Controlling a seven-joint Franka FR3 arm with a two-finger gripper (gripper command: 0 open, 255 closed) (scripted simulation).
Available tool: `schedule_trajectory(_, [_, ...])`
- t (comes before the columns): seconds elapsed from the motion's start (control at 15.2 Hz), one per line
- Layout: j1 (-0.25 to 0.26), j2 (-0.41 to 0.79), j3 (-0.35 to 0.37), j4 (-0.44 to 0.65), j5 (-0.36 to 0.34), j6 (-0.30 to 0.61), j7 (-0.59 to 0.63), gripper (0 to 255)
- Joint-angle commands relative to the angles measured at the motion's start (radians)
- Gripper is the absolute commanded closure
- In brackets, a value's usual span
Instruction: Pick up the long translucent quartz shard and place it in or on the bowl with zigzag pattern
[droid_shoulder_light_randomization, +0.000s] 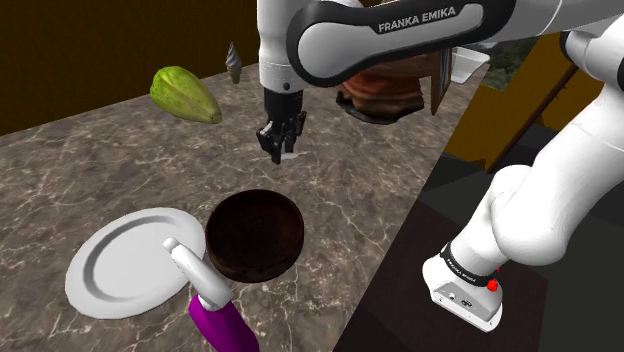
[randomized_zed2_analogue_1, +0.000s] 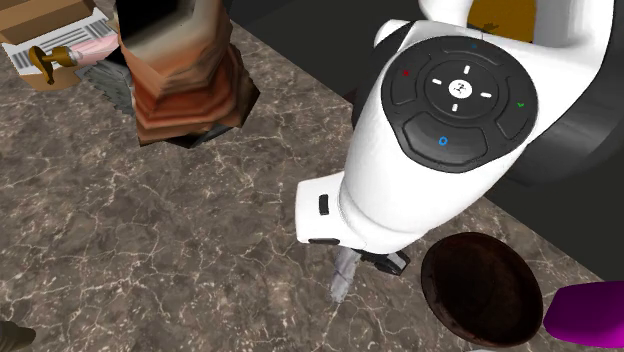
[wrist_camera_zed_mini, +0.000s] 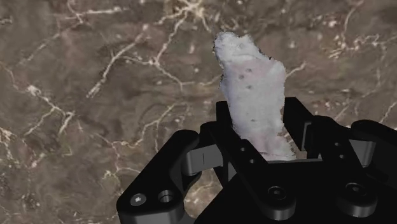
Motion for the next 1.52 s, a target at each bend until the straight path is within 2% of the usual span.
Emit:
schedule_trajectory(0.0, [0.000, -0.005, 0.000, 0.020, 0.001, -0.026, 0.000, 255])
schedule_trajectory(0.99, [-0.001, -0.012, -0.002, 0.208, 0.002, -0.221, 0.000, 255])
schedule_trajectory(1.45, [0.074, -0.039, 0.085, 0.196, 0.020, -0.230, 0.160, 255])
